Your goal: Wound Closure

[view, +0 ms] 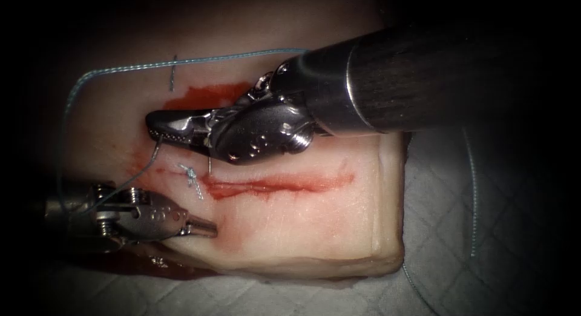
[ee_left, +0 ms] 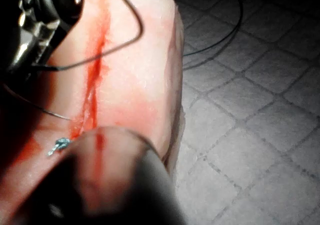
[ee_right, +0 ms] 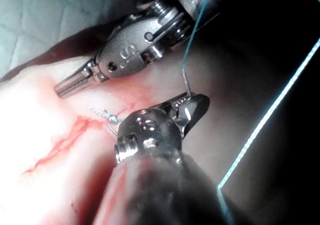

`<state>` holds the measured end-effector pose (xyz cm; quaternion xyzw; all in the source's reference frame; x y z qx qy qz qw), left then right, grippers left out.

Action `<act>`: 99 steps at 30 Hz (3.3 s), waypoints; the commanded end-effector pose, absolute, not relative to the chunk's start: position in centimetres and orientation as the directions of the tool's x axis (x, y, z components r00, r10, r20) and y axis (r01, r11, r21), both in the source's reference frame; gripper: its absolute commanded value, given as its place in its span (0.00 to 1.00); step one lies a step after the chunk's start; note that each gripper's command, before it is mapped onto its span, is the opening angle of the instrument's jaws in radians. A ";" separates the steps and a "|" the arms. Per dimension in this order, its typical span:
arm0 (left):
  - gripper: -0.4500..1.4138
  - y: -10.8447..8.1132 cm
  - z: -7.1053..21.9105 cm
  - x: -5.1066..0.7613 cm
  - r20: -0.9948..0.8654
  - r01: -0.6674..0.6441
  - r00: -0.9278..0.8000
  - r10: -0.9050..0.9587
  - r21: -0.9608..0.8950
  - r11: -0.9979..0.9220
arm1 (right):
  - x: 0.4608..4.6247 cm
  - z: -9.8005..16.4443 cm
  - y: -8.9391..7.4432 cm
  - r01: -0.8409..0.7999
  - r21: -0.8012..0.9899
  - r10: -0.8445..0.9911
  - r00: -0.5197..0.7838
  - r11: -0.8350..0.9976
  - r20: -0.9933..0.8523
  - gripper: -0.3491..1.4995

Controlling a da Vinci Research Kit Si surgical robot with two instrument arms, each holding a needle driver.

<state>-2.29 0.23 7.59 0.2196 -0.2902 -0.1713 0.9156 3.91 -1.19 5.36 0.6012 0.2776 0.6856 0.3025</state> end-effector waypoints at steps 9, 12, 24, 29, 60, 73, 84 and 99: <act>0.01 0.2 7.6 -2.34 0.457 0.185 0.773 -0.441 0.502 0.845 | 3.96 5.4 -1.1 -0.134 0.795 0.806 -0.078 -0.592 0.587 0.00; 0.01 0.2 7.6 -2.34 0.457 0.185 0.773 -0.441 0.502 0.845 | 3.95 5.4 -1.1 -0.137 0.796 0.807 -0.077 -0.590 0.585 0.00; 0.01 0.2 7.6 -2.33 0.457 0.185 0.773 -0.440 0.502 0.845 | 3.95 5.6 -1.2 -0.140 0.774 0.786 -0.075 -0.618 0.614 0.00; 0.01 0.2 7.6 -2.33 0.457 0.185 0.773 -0.440 0.502 0.845 | 3.98 5.6 -1.2 -0.124 0.763 0.772 -0.076 -0.635 0.631 0.00; 0.02 0.2 7.6 -2.33 0.457 0.184 0.773 -0.440 0.502 0.845 | 4.05 5.6 -1.2 -0.117 0.755 0.764 -0.064 -0.645 0.643 0.00; 0.02 0.2 7.6 -2.33 0.457 0.184 0.773 -0.440 0.502 0.845 | 3.99 5.6 -1.2 -0.126 0.742 0.752 -0.080 -0.658 0.654 0.00; 0.02 0.2 7.6 -2.33 0.457 0.184 0.773 -0.440 0.502 0.845 | 3.97 5.6 -1.2 -0.142 0.738 0.751 -0.093 -0.660 0.654 0.00; 0.02 0.2 7.6 -2.33 0.457 0.184 0.773 -0.440 0.502 0.845 | 4.03 5.7 -1.3 -0.170 0.745 0.763 -0.095 -0.645 0.640 0.00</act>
